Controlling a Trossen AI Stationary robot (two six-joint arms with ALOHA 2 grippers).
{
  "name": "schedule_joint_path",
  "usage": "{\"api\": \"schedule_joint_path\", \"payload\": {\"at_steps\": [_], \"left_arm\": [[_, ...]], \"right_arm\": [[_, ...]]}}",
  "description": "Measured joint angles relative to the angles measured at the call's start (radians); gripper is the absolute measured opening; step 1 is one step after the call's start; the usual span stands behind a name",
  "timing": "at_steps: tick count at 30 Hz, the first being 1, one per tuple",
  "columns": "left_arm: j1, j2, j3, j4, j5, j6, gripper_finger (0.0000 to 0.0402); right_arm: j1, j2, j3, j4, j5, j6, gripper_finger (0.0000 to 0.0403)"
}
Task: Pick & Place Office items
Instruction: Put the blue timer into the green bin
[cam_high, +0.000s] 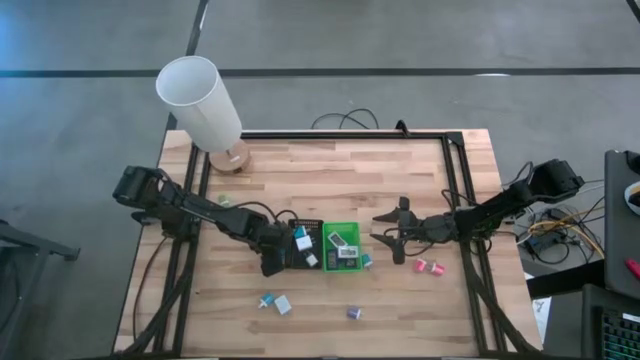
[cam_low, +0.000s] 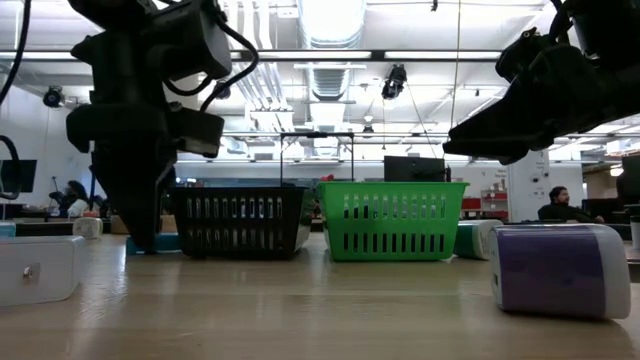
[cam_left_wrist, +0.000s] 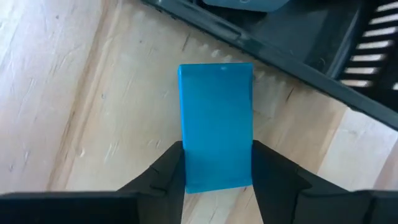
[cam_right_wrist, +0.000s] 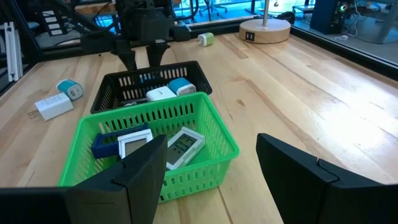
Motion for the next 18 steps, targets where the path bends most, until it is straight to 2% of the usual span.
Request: {"api": "schedule_joint_path", "payload": {"at_steps": [11,18], "left_arm": [[0.0,-0.003,0.001,-0.05,0.021,0.054,0.0142],[-0.001,-0.065,-0.009,-0.152,0.007,0.052,0.0142]], "right_arm": [[0.0,0.0,0.0,0.0,0.0,0.002,0.0244],[0.0,0.0,0.0,0.001,0.001,0.0,0.0244]]}}
